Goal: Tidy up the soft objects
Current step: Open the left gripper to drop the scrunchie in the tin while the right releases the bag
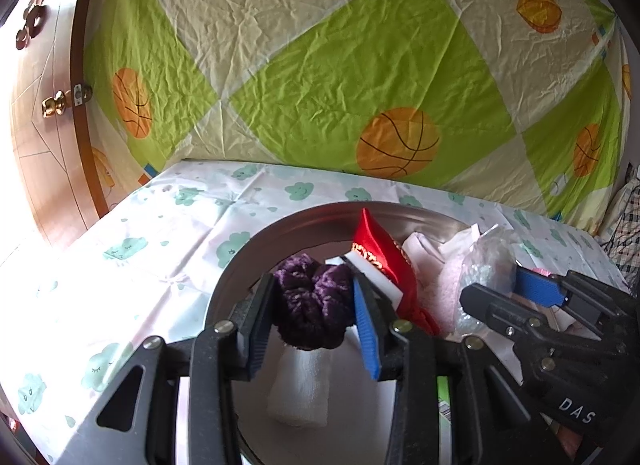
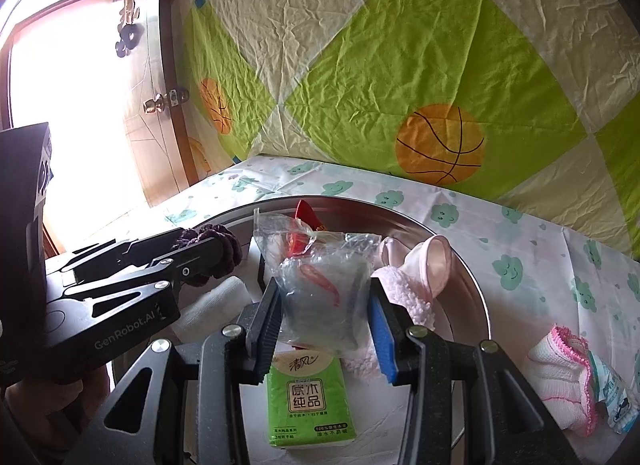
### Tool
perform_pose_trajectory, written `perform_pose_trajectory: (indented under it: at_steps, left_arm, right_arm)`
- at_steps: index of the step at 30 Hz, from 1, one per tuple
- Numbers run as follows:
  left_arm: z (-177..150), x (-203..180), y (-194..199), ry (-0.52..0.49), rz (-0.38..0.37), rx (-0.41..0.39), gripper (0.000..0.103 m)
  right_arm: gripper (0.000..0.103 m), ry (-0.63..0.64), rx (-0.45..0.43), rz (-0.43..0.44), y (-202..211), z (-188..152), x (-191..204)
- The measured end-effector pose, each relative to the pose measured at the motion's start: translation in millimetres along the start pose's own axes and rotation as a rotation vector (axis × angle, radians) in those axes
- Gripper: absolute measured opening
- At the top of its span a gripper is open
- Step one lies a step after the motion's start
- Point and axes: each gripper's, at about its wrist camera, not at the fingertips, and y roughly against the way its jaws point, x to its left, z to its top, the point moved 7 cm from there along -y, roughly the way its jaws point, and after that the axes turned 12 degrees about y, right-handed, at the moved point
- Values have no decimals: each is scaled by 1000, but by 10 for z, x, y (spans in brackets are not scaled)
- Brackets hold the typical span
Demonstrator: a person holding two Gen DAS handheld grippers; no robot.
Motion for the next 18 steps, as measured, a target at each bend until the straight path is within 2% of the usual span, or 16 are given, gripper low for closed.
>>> perform_pose_trajectory:
  at_steps: [1,3,4,5,7,8,10,16,18]
  left_arm:
    - [-4,-2,-8,-2,3,2,37]
    - [-9,-7,-21,-4,11,3,44]
    - [-8,-5,-15,-2,13,0,47]
    - [-6,7,-11,1,20,-2,55]
    - [-4,17,20,9,23,-12,69]
    - [-3,21,42,10,24,-20,75]
    - [-5,10,92,7,33,-35,78]
    - [-65,-153,270,6,3,-59,78]
    - [-91,-273,344,-2,-17,-71,87]
  right_arm:
    - [44,0,-1,0,-3,2,-1]
    - [46,0,0,2,-5,1,6]
    - [50,-2,3,10,-11,0,12]
    - [59,-3,6,17,-18,-1,19]
    - [69,-7,4,14,-12,-5,16]
    - [70,-10,-3,9,9,-5,6]
    - [70,-19,-21,3,78,1,-16]
    - [70,-18,-67,-37,394,-42,-130]
    - [70,-24,-80,-52,518,-90,-200]
